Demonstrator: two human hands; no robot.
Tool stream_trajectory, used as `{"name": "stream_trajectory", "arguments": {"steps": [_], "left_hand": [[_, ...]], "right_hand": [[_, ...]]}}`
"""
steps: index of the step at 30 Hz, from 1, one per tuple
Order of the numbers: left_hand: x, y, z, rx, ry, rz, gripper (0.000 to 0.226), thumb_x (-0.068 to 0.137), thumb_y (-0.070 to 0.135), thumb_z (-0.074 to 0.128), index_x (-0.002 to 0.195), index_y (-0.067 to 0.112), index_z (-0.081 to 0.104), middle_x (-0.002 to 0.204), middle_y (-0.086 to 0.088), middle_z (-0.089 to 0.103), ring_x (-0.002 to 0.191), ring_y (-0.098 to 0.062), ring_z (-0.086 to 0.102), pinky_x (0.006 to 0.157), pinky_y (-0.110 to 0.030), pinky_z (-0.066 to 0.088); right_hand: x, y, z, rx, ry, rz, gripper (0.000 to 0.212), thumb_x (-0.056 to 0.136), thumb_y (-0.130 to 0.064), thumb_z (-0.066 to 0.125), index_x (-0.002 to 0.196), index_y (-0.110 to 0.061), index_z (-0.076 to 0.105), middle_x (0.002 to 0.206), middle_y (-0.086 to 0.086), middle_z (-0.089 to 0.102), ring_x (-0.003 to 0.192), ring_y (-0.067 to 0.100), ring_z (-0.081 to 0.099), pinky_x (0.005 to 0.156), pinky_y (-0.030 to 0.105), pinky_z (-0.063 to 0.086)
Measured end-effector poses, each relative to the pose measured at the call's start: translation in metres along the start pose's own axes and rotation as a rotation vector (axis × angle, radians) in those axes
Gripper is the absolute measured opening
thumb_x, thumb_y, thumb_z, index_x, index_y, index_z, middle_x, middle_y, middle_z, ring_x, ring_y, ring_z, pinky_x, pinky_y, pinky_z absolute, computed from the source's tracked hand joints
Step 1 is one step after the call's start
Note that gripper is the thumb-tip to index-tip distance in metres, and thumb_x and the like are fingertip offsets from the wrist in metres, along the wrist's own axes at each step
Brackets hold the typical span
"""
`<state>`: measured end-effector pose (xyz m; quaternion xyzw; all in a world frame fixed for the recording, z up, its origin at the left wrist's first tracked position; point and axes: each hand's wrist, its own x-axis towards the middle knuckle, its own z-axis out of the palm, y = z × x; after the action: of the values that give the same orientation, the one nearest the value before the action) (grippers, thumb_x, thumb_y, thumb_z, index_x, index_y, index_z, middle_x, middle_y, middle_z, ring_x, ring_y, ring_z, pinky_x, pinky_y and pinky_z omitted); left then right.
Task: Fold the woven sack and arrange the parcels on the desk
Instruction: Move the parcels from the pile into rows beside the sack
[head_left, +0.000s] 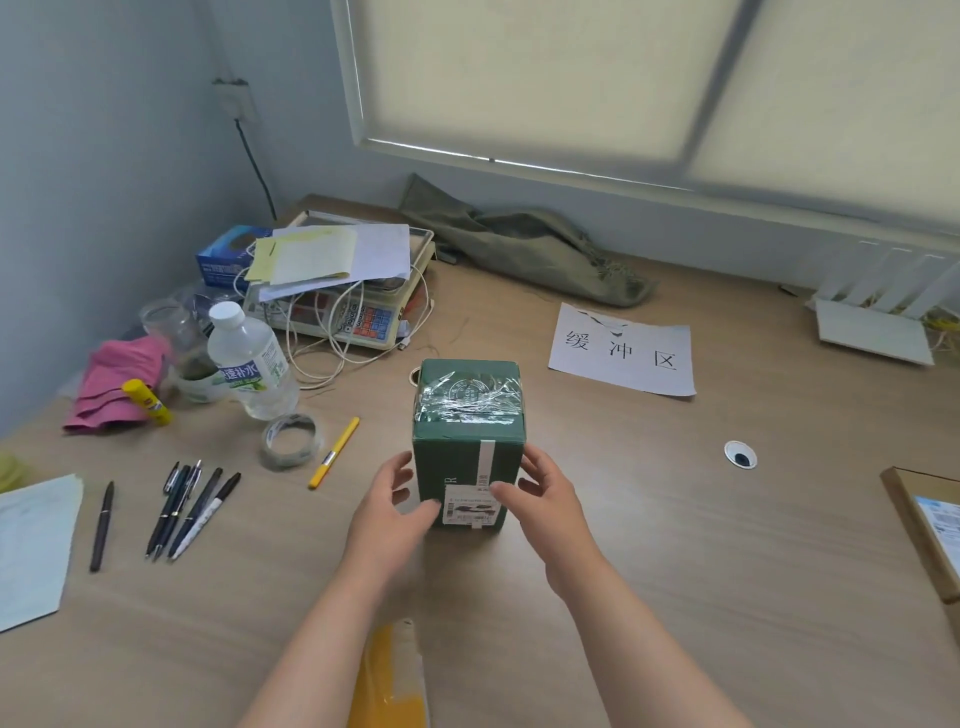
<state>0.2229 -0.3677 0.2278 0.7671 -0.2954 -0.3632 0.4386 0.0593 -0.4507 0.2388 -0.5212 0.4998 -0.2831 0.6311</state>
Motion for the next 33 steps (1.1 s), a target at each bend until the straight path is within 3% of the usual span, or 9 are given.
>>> {"name": "stream_trajectory", "arguments": {"steps": [3,8,11,16,21,23,26,30,33], "left_hand": [[0.0,-0.002,0.003,0.011,-0.027,0.035,0.062,0.085,0.014,0.072,0.137,0.035,0.047,0.127,0.012,0.061,0.123,-0.01,0.054,0.106,-0.039,0.046],[-0.013,0.0,0.007,0.002,-0.036,0.075,0.064,0.089,0.014,0.07,0.136,0.045,0.039,0.13,0.018,0.053,0.125,-0.009,0.049,0.105,-0.039,0.046],[-0.026,0.006,0.012,-0.056,-0.038,0.125,0.064,0.09,0.012,0.068,0.126,0.058,0.041,0.127,0.021,0.051,0.125,-0.008,0.048,0.104,-0.034,0.044],[-0.052,0.033,0.019,-0.263,-0.143,0.18,0.058,0.092,0.023,0.064,0.131,0.063,0.048,0.131,0.013,0.049,0.121,-0.007,0.056,0.096,-0.037,0.055],[-0.079,0.054,0.037,-0.353,-0.296,0.222,0.064,0.085,0.03,0.057,0.138,0.062,0.043,0.143,0.01,0.054,0.118,-0.02,0.064,0.098,-0.046,0.055],[-0.092,0.06,0.049,-0.388,-0.334,0.232,0.066,0.085,0.029,0.057,0.14,0.062,0.041,0.141,0.009,0.059,0.117,-0.023,0.065,0.097,-0.045,0.055],[-0.111,0.07,0.068,-0.414,-0.365,0.255,0.066,0.086,0.028,0.058,0.141,0.06,0.041,0.141,0.009,0.059,0.116,-0.026,0.066,0.098,-0.047,0.054],[-0.129,0.09,0.087,-0.45,-0.419,0.247,0.062,0.087,0.026,0.058,0.138,0.06,0.046,0.136,0.003,0.061,0.116,-0.026,0.067,0.093,-0.045,0.058],[-0.142,0.102,0.099,-0.427,-0.412,0.25,0.066,0.083,0.032,0.062,0.14,0.061,0.043,0.14,-0.002,0.053,0.117,-0.023,0.067,0.096,-0.048,0.057]], "right_hand": [[0.0,0.006,0.001,0.007,-0.023,-0.021,0.061,0.084,-0.008,0.068,0.136,-0.039,0.057,0.133,-0.009,0.063,0.123,0.016,0.06,0.077,0.021,0.054],[-0.009,0.001,-0.007,-0.009,0.004,-0.045,0.057,0.088,-0.013,0.068,0.136,-0.042,0.054,0.13,-0.008,0.061,0.12,0.014,0.059,0.076,0.024,0.054],[-0.02,-0.007,-0.02,-0.056,0.025,-0.084,0.057,0.09,-0.018,0.069,0.137,-0.044,0.051,0.131,-0.007,0.056,0.119,0.011,0.055,0.079,0.027,0.053],[-0.048,-0.021,-0.055,-0.065,0.037,-0.154,0.056,0.086,-0.014,0.072,0.132,-0.041,0.054,0.128,-0.009,0.059,0.112,0.013,0.059,0.093,0.041,0.056],[-0.08,-0.034,-0.096,0.023,0.004,-0.222,0.062,0.087,-0.012,0.072,0.134,-0.05,0.057,0.128,-0.006,0.058,0.118,0.014,0.058,0.082,0.028,0.058],[-0.092,-0.038,-0.111,0.059,-0.059,-0.188,0.068,0.084,-0.015,0.07,0.134,-0.057,0.052,0.134,-0.003,0.059,0.124,0.018,0.058,0.093,0.04,0.058],[-0.111,-0.041,-0.134,0.15,-0.158,-0.127,0.07,0.094,-0.005,0.062,0.139,-0.056,0.046,0.133,-0.004,0.067,0.119,0.028,0.066,0.101,0.054,0.052],[-0.133,-0.039,-0.161,0.191,-0.201,-0.114,0.071,0.098,-0.006,0.056,0.146,-0.055,0.038,0.137,-0.001,0.065,0.124,0.031,0.063,0.108,0.056,0.045],[-0.148,-0.04,-0.175,0.249,-0.217,-0.102,0.072,0.097,-0.007,0.057,0.147,-0.054,0.035,0.138,0.002,0.065,0.122,0.034,0.064,0.105,0.057,0.048]]}}
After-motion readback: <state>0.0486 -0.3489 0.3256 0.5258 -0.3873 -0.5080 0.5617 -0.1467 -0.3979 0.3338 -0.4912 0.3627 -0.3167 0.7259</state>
